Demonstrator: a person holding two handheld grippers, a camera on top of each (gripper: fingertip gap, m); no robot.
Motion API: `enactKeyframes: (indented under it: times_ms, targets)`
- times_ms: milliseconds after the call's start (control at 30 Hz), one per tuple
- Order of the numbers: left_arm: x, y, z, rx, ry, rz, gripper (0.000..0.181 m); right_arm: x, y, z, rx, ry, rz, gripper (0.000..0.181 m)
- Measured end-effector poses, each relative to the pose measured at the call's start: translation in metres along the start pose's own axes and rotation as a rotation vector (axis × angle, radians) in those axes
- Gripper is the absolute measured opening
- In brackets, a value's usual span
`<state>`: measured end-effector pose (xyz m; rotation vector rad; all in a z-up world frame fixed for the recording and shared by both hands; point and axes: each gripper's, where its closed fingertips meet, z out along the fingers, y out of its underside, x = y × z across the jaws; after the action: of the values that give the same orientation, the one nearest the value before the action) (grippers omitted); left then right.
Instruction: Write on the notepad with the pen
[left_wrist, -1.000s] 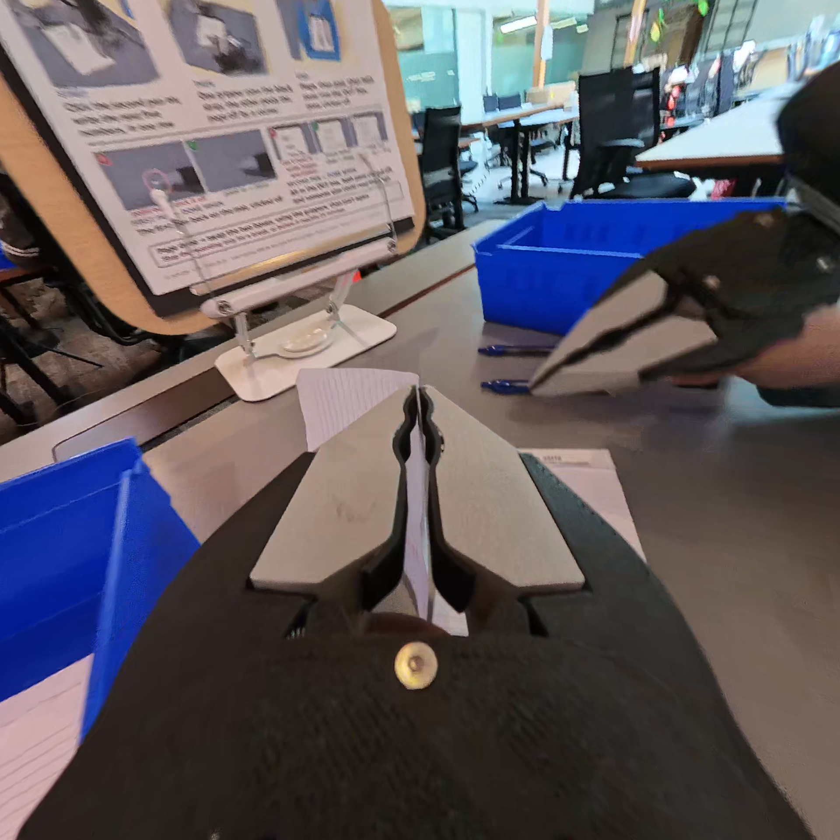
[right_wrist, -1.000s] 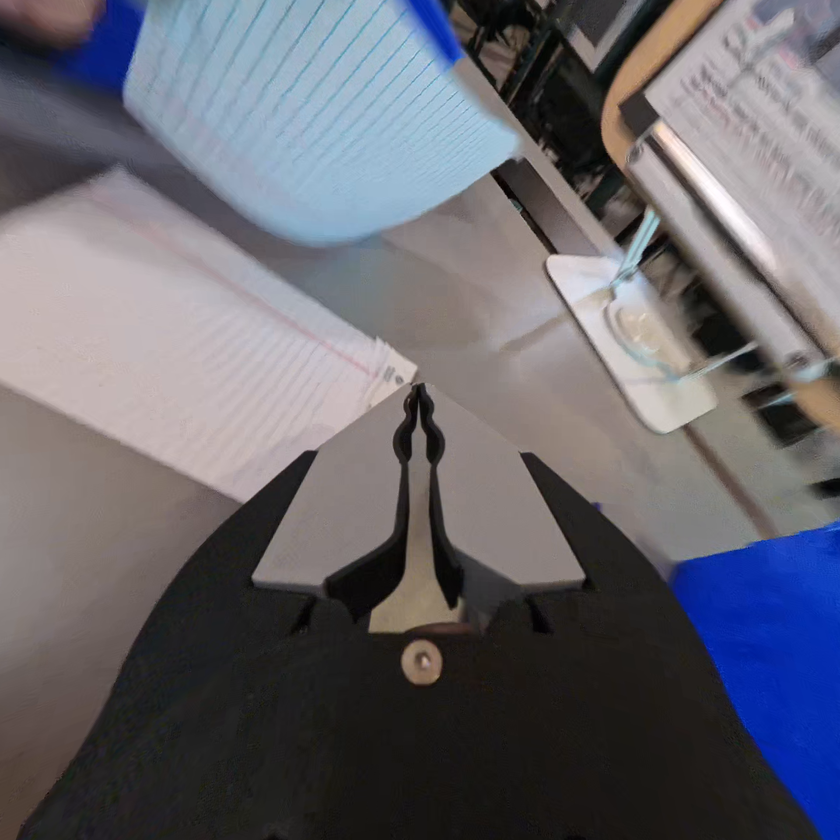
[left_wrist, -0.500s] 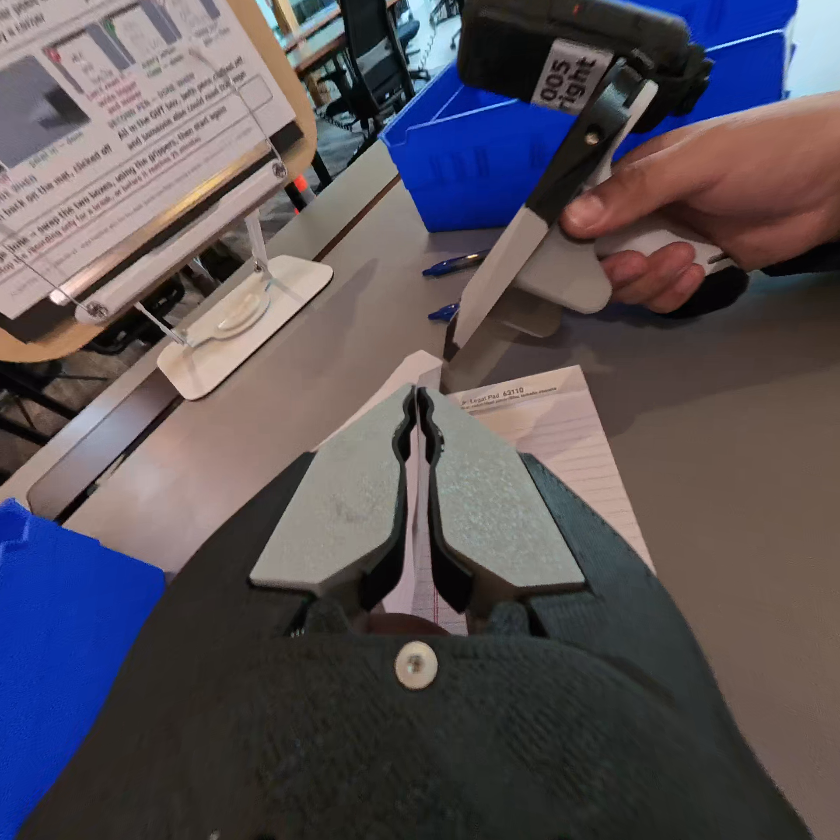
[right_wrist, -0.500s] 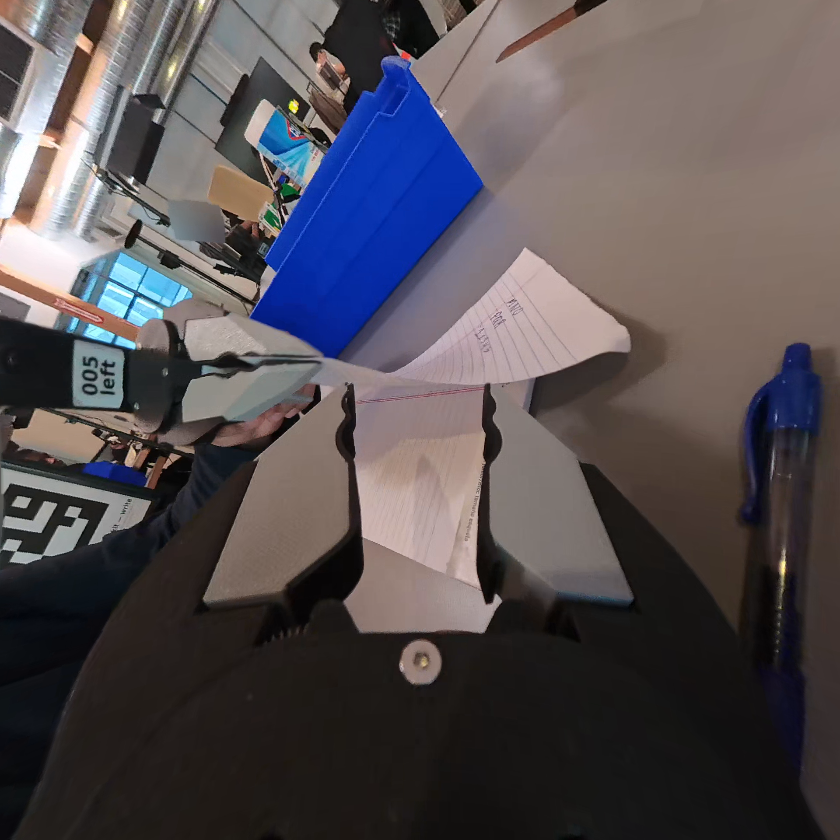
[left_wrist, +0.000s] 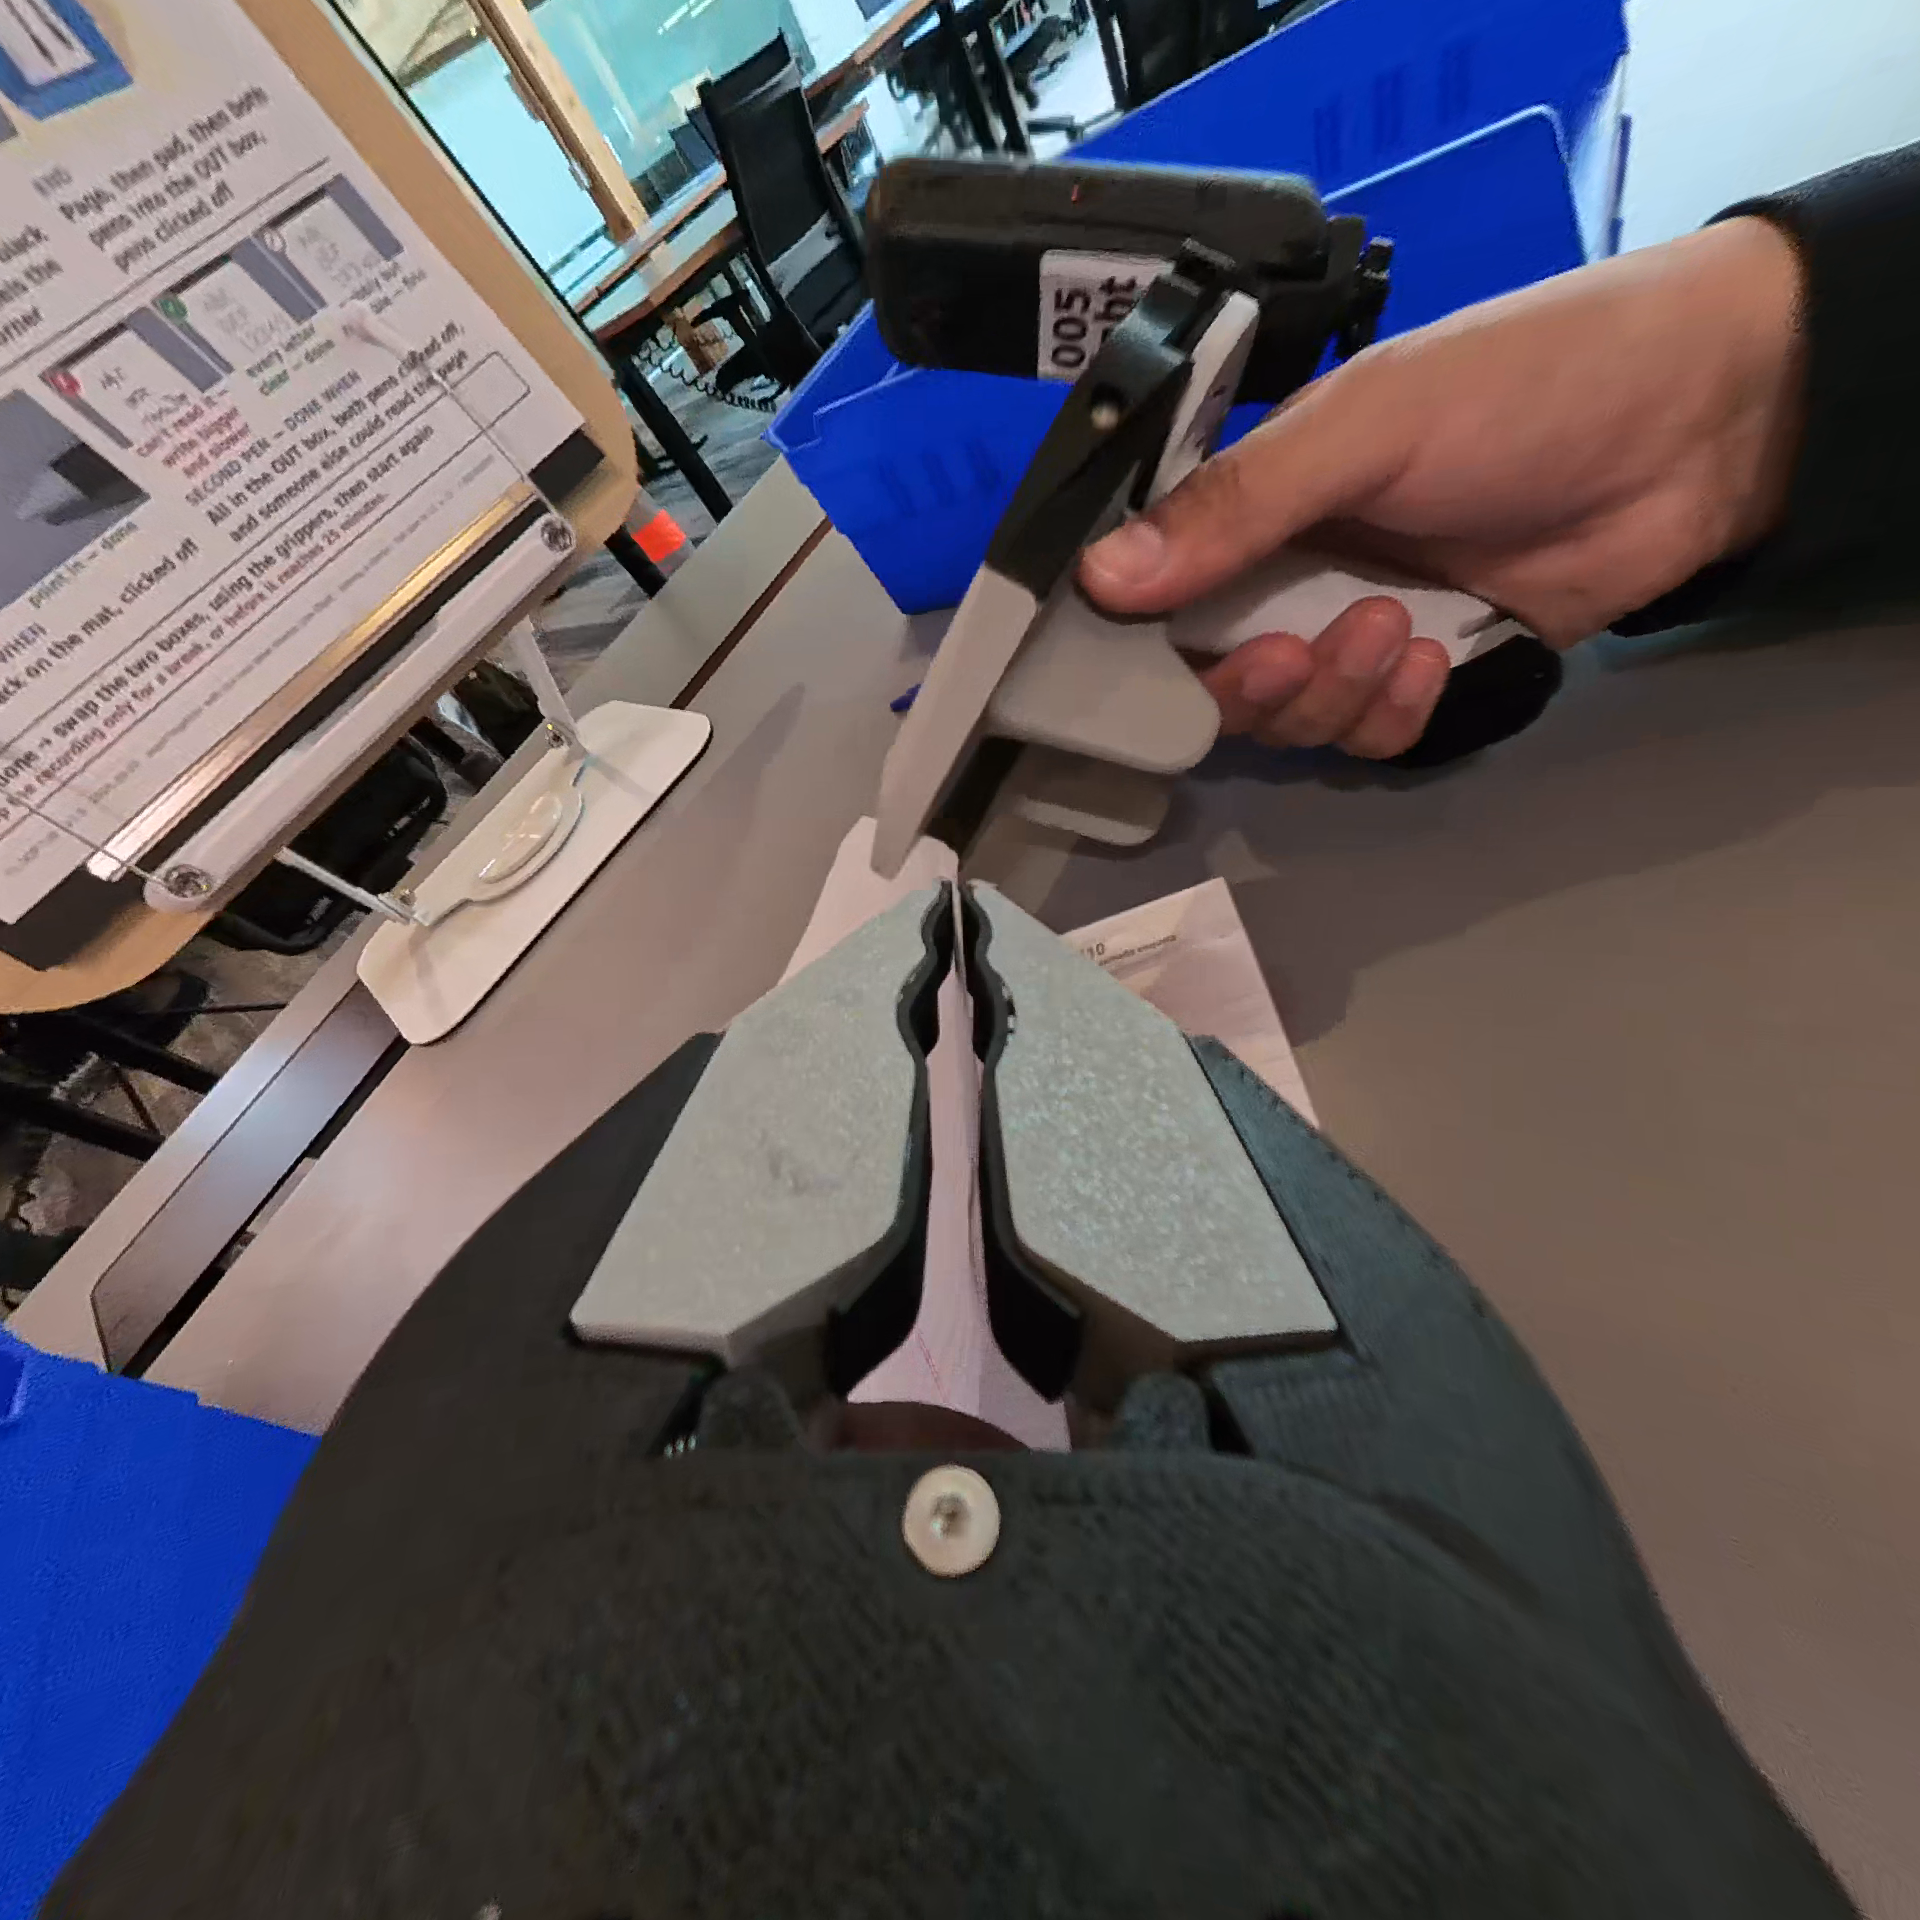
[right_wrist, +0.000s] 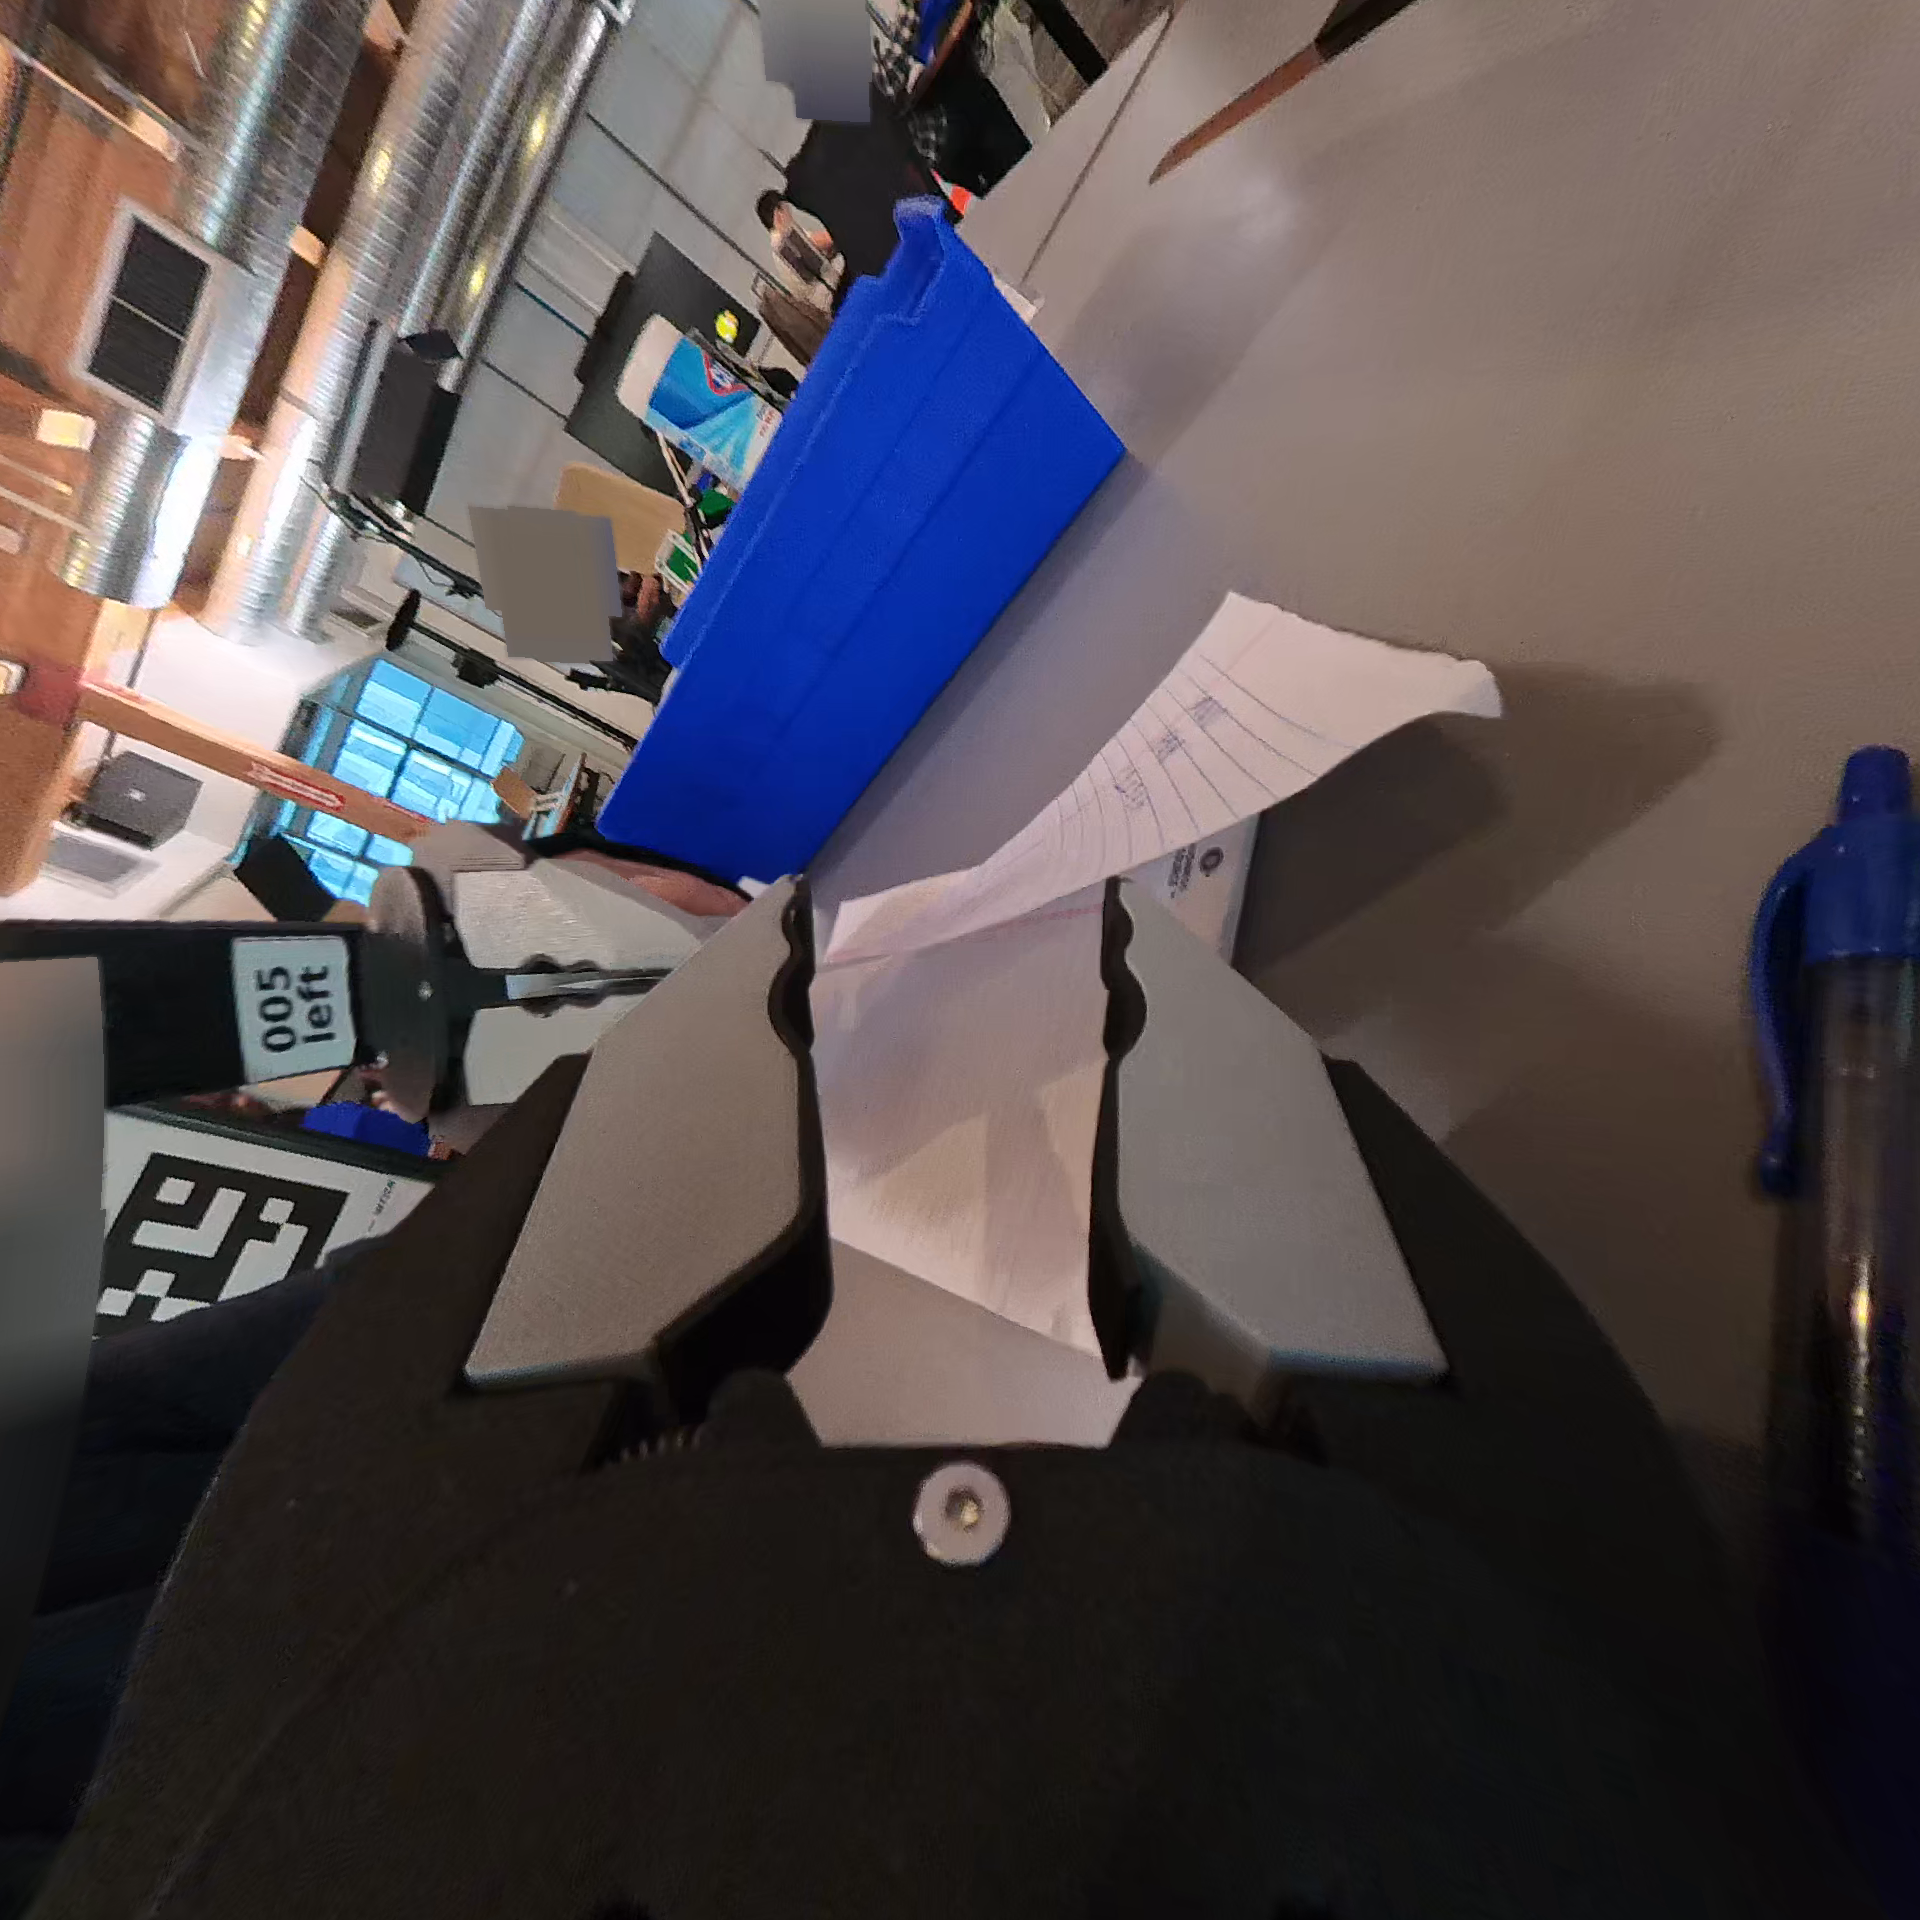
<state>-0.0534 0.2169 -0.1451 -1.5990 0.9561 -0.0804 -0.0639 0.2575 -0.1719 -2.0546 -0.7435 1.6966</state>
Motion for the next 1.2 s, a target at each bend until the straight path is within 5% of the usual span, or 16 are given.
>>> enactKeyframes:
  times_ms: [133, 200, 233, 300, 367, 500, 867, 1200]
  targets:
    - [0.01, -0.007, 0.001, 0.021, 0.015, 0.038, 0.0, -0.001, 0.004, 0.003, -0.017, -0.015, 0.005, 0.043]
    - [0.016, -0.006, 0.002, 0.014, 0.035, 0.046, 0.0, -0.005, 0.004, 0.002, -0.024, -0.026, -0.045, 0.005]
    - [0.019, -0.003, 0.003, -0.001, 0.054, 0.035, 0.0, -0.007, 0.005, 0.001, -0.031, -0.019, -0.081, 0.0]
    - [0.019, -0.001, 0.005, -0.004, 0.058, 0.003, 0.0, -0.009, 0.002, -0.001, -0.028, 0.012, -0.158, 0.0]
    - [0.015, -0.001, 0.006, 0.016, 0.064, -0.105, 0.034, -0.011, -0.005, -0.006, 0.004, 0.053, -0.225, 0.0]
    - [0.004, 0.01, 0.008, -0.019, 0.114, -0.321, 0.069, -0.007, -0.014, -0.016, 0.02, 0.188, -0.384, 0.0]
    - [-0.05, 0.015, -0.005, 0.098, 0.013, -0.593, 0.07, -0.009, -0.027, -0.035, 0.066, 0.278, -0.497, 0.0]
    - [-0.064, 0.02, -0.009, 0.121, -0.02, -0.684, 0.064, -0.038, -0.041, -0.054, 0.166, 0.288, -0.681, 0.0]
